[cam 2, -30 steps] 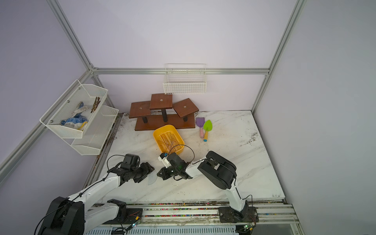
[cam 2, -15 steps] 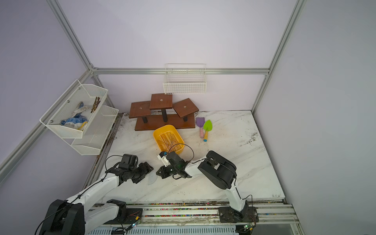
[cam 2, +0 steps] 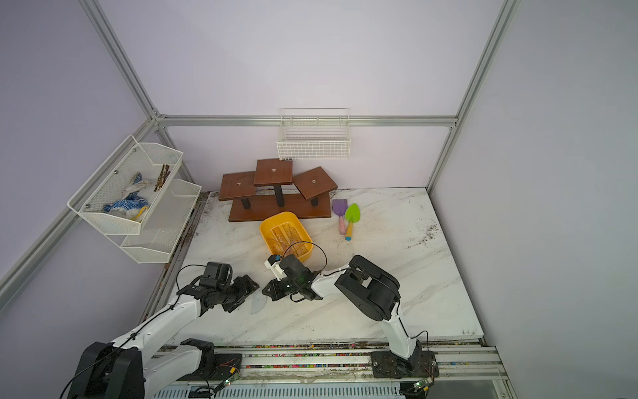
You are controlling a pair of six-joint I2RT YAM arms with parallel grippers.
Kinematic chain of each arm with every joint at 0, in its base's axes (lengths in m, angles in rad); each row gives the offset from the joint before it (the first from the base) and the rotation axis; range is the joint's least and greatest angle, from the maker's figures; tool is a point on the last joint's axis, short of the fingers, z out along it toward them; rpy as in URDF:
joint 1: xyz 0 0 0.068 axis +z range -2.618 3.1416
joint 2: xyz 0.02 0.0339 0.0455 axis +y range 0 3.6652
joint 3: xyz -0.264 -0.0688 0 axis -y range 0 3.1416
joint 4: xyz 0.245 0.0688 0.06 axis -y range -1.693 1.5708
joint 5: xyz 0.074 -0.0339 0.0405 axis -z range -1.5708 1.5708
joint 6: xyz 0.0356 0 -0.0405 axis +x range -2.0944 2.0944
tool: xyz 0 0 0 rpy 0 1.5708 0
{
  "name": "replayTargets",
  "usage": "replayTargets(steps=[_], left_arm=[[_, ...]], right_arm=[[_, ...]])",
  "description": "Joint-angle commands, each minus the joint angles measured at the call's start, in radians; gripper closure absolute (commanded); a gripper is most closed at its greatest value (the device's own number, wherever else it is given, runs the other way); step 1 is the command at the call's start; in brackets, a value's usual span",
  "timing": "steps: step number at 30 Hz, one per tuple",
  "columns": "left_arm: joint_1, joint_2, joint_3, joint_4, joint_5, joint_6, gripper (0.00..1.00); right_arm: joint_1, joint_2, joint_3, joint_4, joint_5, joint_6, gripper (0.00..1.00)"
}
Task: Put the scattered rulers into the storage box
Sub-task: Pick up the ruler from the center of the board.
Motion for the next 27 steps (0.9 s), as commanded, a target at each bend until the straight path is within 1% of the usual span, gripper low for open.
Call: replayTargets(steps=[1,7,13,20,27], left_arm=[[0.003,0.044,-0.060,-0.017,0.028,0.013,0.21],[-0.019,0.076,-0.076,0.031,0.045,-0.004,0.25],[-0.043,0.114,-0.076,0.057,0.048,-0.015,0.28],[-0.051,0.105,-0.087,0.063,0.049,-0.021,0.28],[-0.072,0.125,-0.088,0.099,0.070,-0.031,0.29]], right_arm=[[0.005,0.025,-0.016,-0.020,0.004,-0.015,0.98],[0.006,0.045,-0.027,-0.019,0.005,-0.019,0.98],[0.005,0.032,-0.053,-0.027,0.020,-0.034,0.99],[0.006,0.041,-0.054,-0.031,0.021,-0.039,0.98],[0.005,0.056,-0.070,-0.034,0.023,-0.039,0.99]])
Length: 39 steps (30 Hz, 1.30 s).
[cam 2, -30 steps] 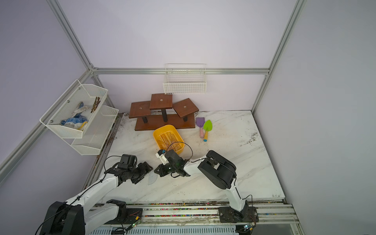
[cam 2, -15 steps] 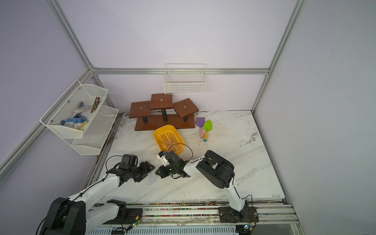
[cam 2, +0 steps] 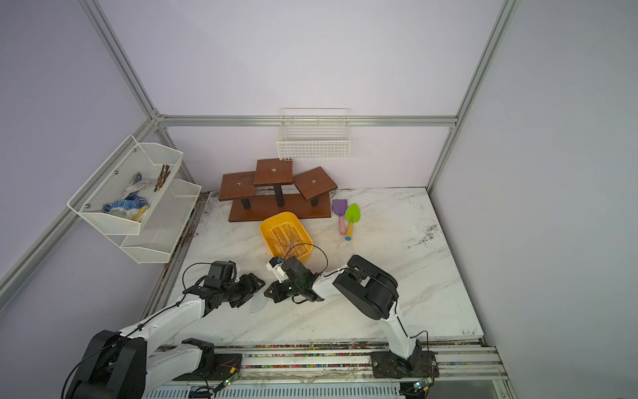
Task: Put the scattered rulers into the storage box
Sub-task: Pick up the ruler from the center of the board.
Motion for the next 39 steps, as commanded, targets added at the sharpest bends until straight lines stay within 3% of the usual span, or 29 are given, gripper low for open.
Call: replayTargets(steps=[1,39], left_arm=[[-0.021,0.048,-0.060,-0.080,0.011,-0.018,0.29],[-0.039,-0.038,-0.047,-0.202,-0.004,0.022,0.31]], right_arm=[[0.005,0.039,-0.048,-0.068,0.027,-0.019,0.99],[0.006,0.031,-0.143,-0.019,0.033,-0.008,1.00]])
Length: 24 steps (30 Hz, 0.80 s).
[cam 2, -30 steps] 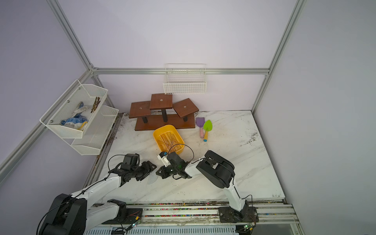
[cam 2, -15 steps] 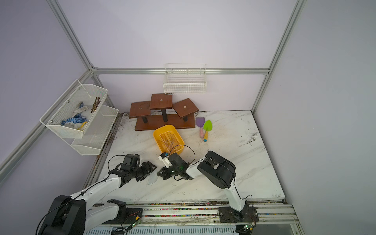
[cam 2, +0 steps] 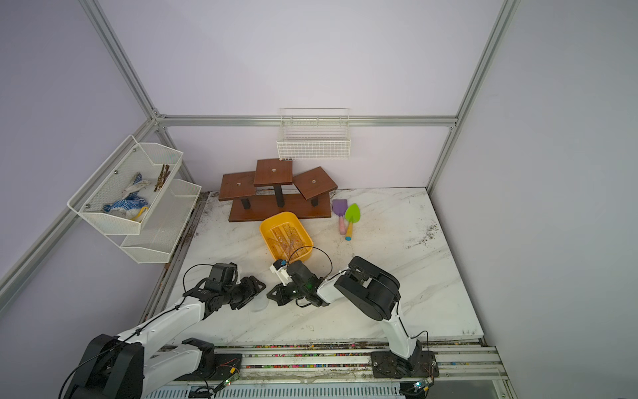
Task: Put the scattered rulers into the storage box
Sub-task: Pick up the ruler from the center of the board.
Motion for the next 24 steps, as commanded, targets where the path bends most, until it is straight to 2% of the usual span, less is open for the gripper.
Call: replayTargets(steps=[1,6,10,16,18,20,24], left_arm=[[-0.012,0.021,-0.031,-0.154,0.003,0.012,0.31],[-0.024,0.042,-0.051,-0.112,0.028,-0.001,0.32],[-0.041,0.050,-0.054,-0.081,0.037,-0.009,0.48],[-0.046,0.062,-0.057,-0.073,0.036,-0.009,0.85],[-0.048,0.054,-0.056,-0.079,0.038,-0.007,0.93],[-0.048,0.037,-0.041,-0.108,0.032,0.001,0.99],[-0.048,-0.033,0.068,-0.207,0.041,0.021,1.00]], right_arm=[[0.008,0.052,-0.038,-0.145,0.031,-0.008,1.00],[0.010,0.056,-0.036,-0.139,0.030,-0.005,1.00],[0.014,0.062,-0.030,-0.135,0.022,-0.002,1.00],[0.017,0.057,-0.033,-0.132,0.022,0.001,1.00],[0.017,0.042,-0.035,-0.136,0.019,-0.001,1.00],[0.011,0.003,-0.034,-0.154,0.010,-0.010,1.00],[-0.024,-0.196,-0.021,-0.262,0.009,-0.077,0.99]])
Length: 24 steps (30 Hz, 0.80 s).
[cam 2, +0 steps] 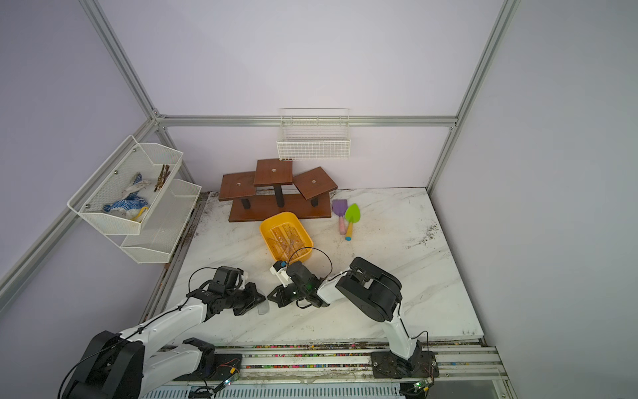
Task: Put the scattered rulers into the storage box
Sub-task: Pick up the ruler from the center of the board, then place the ruler in the storage box.
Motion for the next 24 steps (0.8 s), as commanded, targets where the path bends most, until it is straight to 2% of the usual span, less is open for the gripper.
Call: replayTargets(steps=[1,3,5,13,19,24], left_arm=[[-0.004,-0.047,0.110,-0.154,-0.017,0.028,1.00],[-0.005,-0.044,0.219,-0.169,-0.035,0.035,1.00],[-0.004,0.015,0.351,-0.171,-0.061,0.057,1.00],[-0.051,0.501,0.895,-0.170,-0.106,0.107,1.00],[-0.083,0.745,1.108,-0.175,-0.112,0.100,1.00],[-0.092,0.868,1.194,-0.147,-0.133,0.091,1.00]], right_arm=[[-0.037,-0.181,-0.008,-0.183,0.031,-0.075,0.99],[-0.079,-0.271,-0.011,-0.231,0.065,-0.103,0.98],[-0.130,-0.327,-0.012,-0.254,0.076,-0.117,0.98],[-0.341,-0.376,-0.060,-0.167,0.019,-0.067,1.00],[-0.423,-0.360,-0.104,-0.070,-0.070,-0.021,1.00],[-0.456,-0.347,-0.119,-0.040,-0.110,-0.005,1.00]])
